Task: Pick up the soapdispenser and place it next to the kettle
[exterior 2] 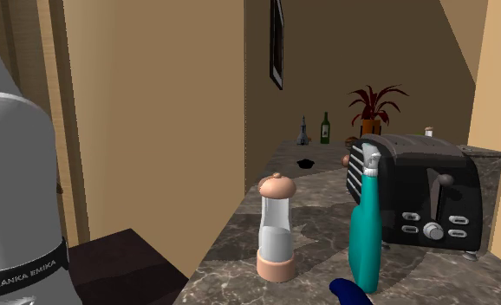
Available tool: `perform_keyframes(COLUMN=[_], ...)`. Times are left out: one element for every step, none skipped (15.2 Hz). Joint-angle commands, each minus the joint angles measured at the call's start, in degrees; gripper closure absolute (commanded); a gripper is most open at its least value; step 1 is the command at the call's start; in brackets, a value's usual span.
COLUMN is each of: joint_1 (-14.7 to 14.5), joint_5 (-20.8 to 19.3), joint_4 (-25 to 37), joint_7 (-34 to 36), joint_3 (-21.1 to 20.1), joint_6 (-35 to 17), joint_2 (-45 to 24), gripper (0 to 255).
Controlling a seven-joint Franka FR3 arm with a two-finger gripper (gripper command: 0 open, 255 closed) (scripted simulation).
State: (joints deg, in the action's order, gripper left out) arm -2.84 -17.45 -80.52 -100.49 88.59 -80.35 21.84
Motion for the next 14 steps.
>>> perform_keyframes(joint_1=[1.72,2.67,3.55,4.38,5.14,5.85,6.52,7.12,7.68,8.18,8.65,9.07,9.45,9.8], joint_5=[0.09,0.11,0.14,0.1,0.06,-0.01,-0.08,-0.19,-0.3,-0.43,-0.56,-0.69,-0.83,-0.98], joint_4=[-2.17,-3.35,-4.51,-5.63,-6.72,-7.79,-8.83,-9.85,-10.85,-11.82,-12.77,-13.7,-14.61,-15.5], joint_7=[-0.04,-0.02,-0.01,0.03,0.08,0.14,0.2,0.27,0.35,0.44,0.52,0.6,0.69,0.77], joint_3=[-1.08,-1.7,-2.28,-2.84,-3.36,-3.83,-4.26,-4.65,-5.0,-5.31,-5.57,-5.8,-5.98,-6.13], joint_6=[-1.67,-2.54,-3.39,-4.23,-5.05,-5.87,-6.67,-7.46,-8.24,-9.02,-9.78,-10.54,-11.3,-12.05], joint_2=[0.0,0.02,0.05,0.12,0.21,0.31,0.41,0.55,0.68,0.83,0.97,1.12,1.27,1.41], gripper=[255,255,255,255,255,255,255,255,255,255,255,255,255,255])
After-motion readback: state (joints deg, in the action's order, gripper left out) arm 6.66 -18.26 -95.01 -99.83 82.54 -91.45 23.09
